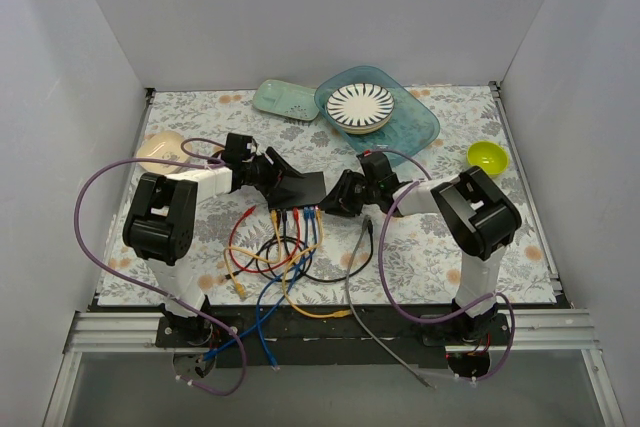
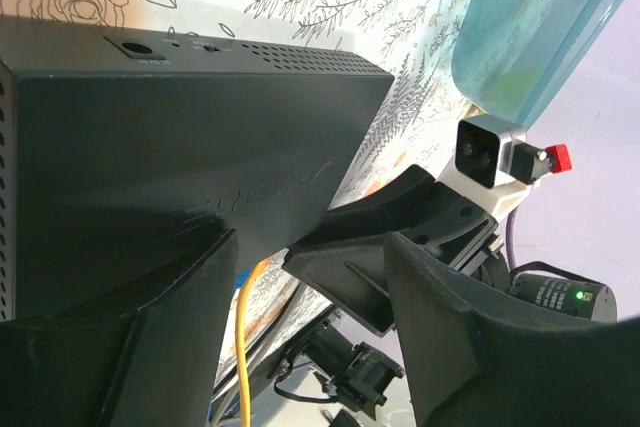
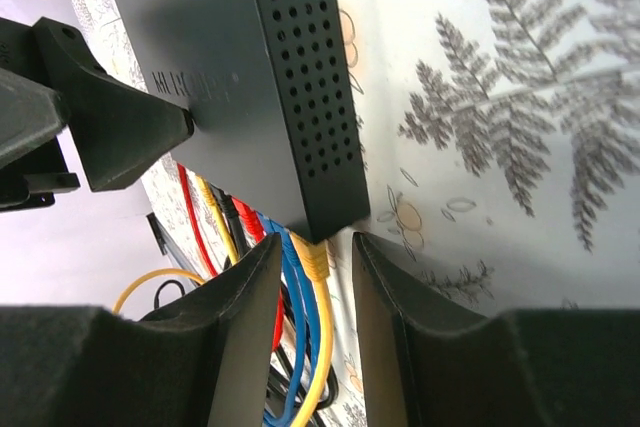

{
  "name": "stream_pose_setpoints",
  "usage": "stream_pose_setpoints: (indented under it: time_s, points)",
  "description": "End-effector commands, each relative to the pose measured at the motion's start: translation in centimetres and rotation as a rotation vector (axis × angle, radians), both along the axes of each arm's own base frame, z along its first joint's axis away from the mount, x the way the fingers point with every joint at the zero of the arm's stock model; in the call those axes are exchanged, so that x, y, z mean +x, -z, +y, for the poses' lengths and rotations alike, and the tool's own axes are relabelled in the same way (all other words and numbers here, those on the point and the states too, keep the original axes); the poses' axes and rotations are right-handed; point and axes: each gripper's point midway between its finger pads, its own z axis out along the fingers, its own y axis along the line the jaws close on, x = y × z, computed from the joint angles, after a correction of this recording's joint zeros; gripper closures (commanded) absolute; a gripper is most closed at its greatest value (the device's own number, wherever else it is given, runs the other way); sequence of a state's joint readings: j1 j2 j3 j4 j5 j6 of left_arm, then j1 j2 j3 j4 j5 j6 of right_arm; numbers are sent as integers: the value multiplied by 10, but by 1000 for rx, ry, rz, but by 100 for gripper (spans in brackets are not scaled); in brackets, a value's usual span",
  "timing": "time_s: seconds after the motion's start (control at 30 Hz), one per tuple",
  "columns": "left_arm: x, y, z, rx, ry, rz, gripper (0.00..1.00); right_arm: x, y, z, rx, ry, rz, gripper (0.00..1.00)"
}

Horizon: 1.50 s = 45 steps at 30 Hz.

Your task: Pull the plug from the switch port

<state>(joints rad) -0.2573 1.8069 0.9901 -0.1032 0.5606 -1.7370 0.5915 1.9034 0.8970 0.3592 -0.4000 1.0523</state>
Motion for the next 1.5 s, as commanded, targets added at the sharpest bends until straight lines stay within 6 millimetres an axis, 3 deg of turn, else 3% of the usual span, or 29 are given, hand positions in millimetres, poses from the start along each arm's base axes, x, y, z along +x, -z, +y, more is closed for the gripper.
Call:
stream_pose_setpoints:
  time_s: [0.0, 0.2, 0.77, 1.27, 1.47]
  points:
    - [-20, 32, 14, 92, -22, 93, 40, -13, -3, -6, -10, 3, 7, 57]
    - [-20, 38, 18, 119, -37, 108, 41, -20, 0, -6, 9, 10, 26, 57]
    - [-28, 41, 21, 127, -38, 127, 41, 11, 6, 19, 72, 62, 44, 60]
    - [-32, 43, 21, 123, -37, 136, 41, 6, 8, 8, 139, 165, 59, 65]
    - [-33, 43, 20, 118, -34, 140, 41, 3, 13, 4, 131, 179, 71, 72]
